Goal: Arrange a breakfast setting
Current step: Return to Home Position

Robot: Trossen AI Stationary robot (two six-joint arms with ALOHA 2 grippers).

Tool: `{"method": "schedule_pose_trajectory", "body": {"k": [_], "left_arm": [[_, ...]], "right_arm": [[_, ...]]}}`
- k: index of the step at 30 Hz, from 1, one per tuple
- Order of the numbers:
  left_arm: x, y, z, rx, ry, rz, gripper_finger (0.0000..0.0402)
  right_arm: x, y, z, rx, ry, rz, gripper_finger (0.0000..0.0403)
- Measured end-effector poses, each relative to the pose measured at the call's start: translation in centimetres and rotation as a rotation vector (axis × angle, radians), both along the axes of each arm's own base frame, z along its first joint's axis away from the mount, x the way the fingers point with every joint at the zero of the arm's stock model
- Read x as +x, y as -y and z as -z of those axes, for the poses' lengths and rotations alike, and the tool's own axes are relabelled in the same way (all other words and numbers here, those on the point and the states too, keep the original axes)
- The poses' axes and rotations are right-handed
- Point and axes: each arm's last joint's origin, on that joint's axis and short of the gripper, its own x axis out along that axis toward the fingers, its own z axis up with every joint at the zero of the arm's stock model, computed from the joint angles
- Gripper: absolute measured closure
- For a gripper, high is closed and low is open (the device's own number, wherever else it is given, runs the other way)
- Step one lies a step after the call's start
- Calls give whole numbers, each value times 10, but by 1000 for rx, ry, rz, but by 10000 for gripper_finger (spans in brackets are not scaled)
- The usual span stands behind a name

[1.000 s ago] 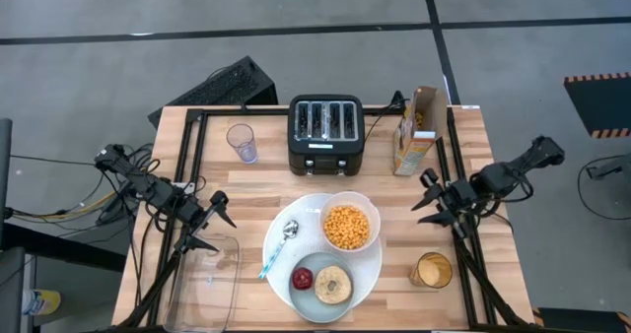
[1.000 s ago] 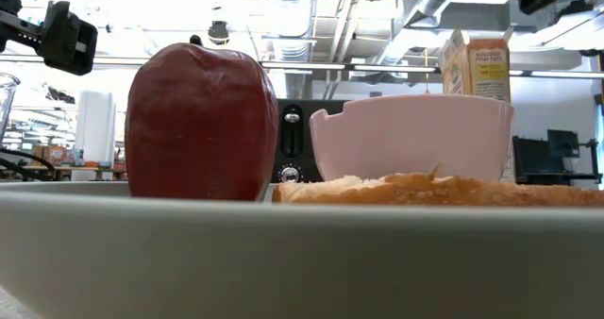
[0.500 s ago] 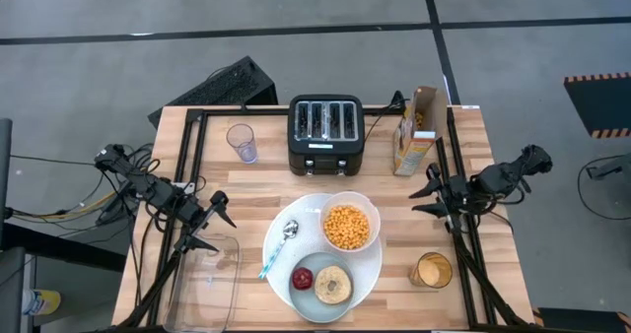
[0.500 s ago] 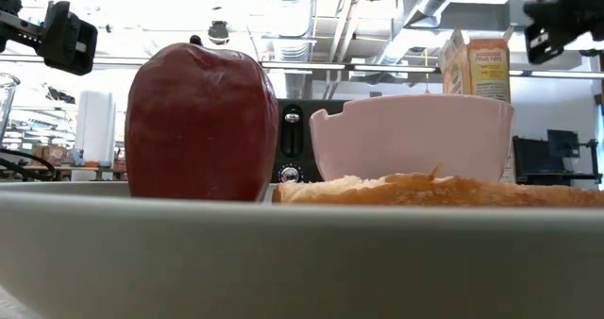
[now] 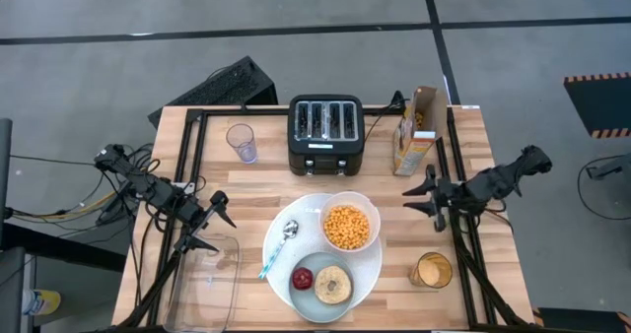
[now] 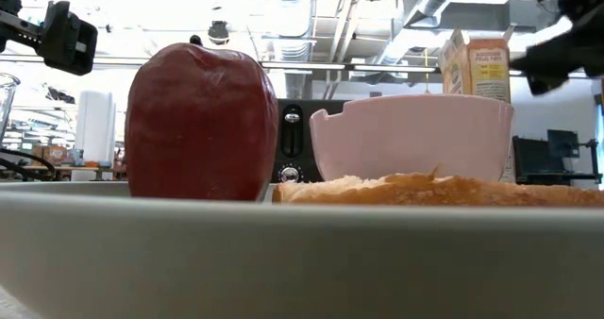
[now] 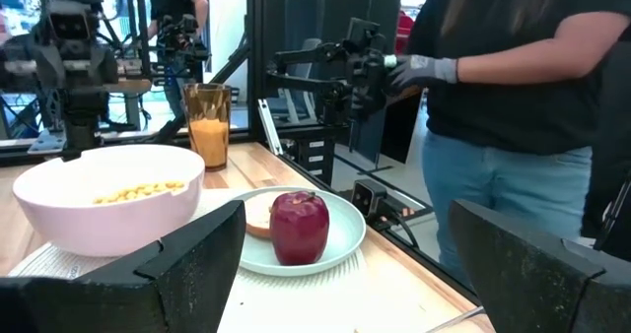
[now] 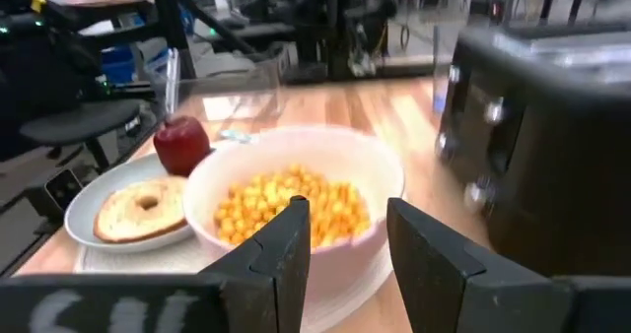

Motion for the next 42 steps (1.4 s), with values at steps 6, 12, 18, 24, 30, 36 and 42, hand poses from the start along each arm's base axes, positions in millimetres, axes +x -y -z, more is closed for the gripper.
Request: {"method": "schedule_pose_trajectory", "body": {"k": [6, 12, 18, 24, 30, 36, 42], "left_arm": [[0, 0, 0, 0, 0, 0, 62], [0, 0, 0, 0, 0, 0, 62], [0, 0, 0, 0, 0, 0, 62], [0, 0, 0, 0, 0, 0, 62], [0, 0, 0, 0, 0, 0, 62], [0, 0, 0, 0, 0, 0, 62], [0, 0, 0, 0, 0, 0, 62]], "right_arm": [[4, -2, 16, 87, -38, 15, 243], [4, -2, 19, 124, -47, 37, 243], [4, -1, 21, 194, -58, 70, 243], [4, -1, 22, 189, -71, 63, 243], [4, -1, 22, 188, -72, 62, 243], [4, -1, 22, 188, -73, 61, 243], [4, -1, 22, 187, -74, 60, 243]]}}
